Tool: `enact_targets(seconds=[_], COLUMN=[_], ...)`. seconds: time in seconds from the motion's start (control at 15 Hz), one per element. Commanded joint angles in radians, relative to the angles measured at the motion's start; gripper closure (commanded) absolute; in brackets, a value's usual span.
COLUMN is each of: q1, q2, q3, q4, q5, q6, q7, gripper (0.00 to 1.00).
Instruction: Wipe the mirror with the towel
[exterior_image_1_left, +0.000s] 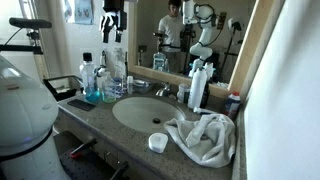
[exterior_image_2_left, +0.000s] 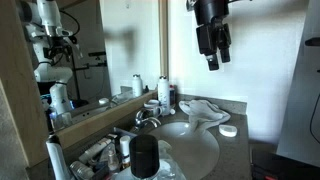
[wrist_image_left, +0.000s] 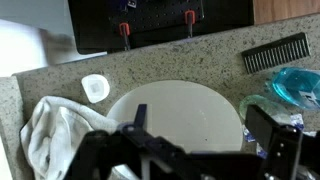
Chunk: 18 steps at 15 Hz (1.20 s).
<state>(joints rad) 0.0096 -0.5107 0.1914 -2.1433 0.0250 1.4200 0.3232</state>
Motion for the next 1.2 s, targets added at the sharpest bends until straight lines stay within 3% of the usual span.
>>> enact_targets(seconds=[0.0,0.4,0.67,1.13], q1=[0.012,-0.017,-0.054,-0.159], q2=[0.002,0.051,0.116,0.313], q3=[-0.009,-0.047,-0.141,-0.346], q4=[0.002,0.012,0.028,0.101], q5=[-0.004,-0.045,-0.081,-0.145], q6=[-0.001,0.036,0.104,0.293], q7=[0.005,-0.004,-0.056,-0.254], gripper=[0.00,0.00,0.00,0.00])
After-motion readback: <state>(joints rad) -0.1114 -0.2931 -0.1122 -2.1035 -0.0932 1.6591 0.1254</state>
